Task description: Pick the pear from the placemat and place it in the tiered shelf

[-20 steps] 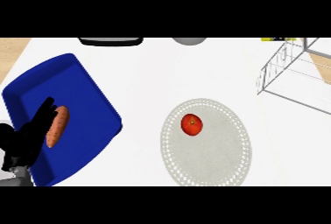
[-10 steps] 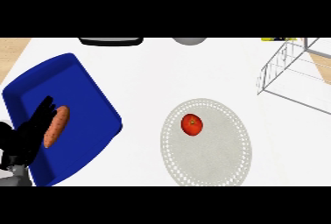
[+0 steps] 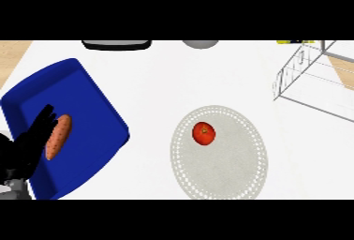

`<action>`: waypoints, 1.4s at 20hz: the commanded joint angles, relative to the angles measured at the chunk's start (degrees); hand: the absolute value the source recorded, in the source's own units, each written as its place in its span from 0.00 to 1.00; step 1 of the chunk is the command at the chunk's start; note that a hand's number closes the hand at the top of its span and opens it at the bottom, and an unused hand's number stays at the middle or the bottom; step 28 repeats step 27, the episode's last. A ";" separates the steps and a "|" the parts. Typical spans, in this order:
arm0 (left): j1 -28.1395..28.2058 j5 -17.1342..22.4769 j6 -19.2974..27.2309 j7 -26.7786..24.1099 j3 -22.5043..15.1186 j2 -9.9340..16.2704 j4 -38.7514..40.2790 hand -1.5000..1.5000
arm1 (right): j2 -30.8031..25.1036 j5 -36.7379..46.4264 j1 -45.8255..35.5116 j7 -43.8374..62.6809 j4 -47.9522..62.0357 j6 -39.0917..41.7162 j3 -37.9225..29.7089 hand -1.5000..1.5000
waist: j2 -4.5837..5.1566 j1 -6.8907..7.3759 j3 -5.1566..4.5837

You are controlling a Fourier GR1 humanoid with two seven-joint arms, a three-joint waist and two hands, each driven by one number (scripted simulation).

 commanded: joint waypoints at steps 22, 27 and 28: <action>5.32 -0.70 1.09 -0.78 1.10 -2.27 -3.11 0.50 | -34.92 -20.76 22.33 -1.69 13.31 28.89 -33.34 0.00 | -0.38 -2.83 0.12; 5.54 0.47 -0.28 -1.57 3.58 -0.08 -1.67 0.50 | -42.35 -20.67 29.16 -8.85 22.97 35.79 -40.53 0.00 | -0.60 -4.42 0.26; 5.54 0.47 -0.28 -1.57 3.58 -0.08 -1.67 0.50 | -42.35 -20.67 29.16 -8.85 22.97 35.79 -40.53 0.00 | -0.60 -4.42 0.26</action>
